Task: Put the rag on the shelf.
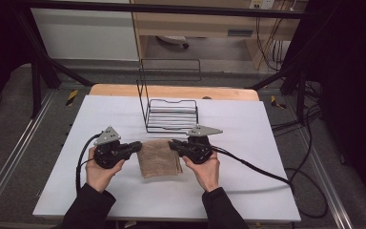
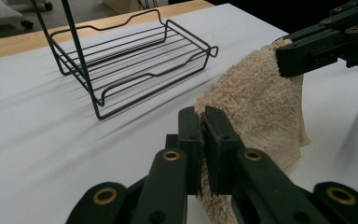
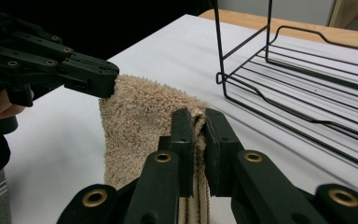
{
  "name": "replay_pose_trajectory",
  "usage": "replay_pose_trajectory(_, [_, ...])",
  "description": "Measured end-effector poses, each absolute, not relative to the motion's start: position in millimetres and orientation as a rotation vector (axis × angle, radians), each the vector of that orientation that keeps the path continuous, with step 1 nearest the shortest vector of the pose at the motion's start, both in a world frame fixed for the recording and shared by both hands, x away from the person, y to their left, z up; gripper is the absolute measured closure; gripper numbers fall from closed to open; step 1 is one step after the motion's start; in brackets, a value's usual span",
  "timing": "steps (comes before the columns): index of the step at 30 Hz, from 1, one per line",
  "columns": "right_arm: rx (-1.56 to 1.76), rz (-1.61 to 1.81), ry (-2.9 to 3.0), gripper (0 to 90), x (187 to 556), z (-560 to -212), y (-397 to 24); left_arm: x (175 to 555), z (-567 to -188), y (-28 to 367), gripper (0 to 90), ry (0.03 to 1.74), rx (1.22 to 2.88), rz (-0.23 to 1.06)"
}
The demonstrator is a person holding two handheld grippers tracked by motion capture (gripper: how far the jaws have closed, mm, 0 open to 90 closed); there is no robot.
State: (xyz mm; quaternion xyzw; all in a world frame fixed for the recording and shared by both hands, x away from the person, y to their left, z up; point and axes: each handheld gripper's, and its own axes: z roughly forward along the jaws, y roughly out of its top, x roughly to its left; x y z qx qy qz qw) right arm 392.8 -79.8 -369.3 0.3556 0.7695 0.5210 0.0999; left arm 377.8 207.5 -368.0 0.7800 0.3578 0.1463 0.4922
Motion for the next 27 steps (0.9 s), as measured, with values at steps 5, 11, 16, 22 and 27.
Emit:
replay_pose_trajectory(5, [1.029,1.546,2.265,83.4,391,-364,-79,377,-363,208,85.8,0.87,1.88,0.358])
replay_pose_trajectory(11, [1.021,1.563,2.235,83.4,391,-357,-83,376,-355,206,85.8,0.855,1.871,0.367])
replay_pose_trajectory(16, [1.012,1.576,2.205,83.4,390,-350,-87,380,-345,202,85.8,0.841,1.862,0.377])
replay_pose_trajectory(22, [0.994,1.595,2.175,83.4,389,-340,-90,382,-335,201,85.8,0.827,1.842,0.385])
replay_pose_trajectory(27, [0.979,1.597,2.154,83.4,389,-332,-91,387,-327,200,85.8,0.823,1.827,0.383])
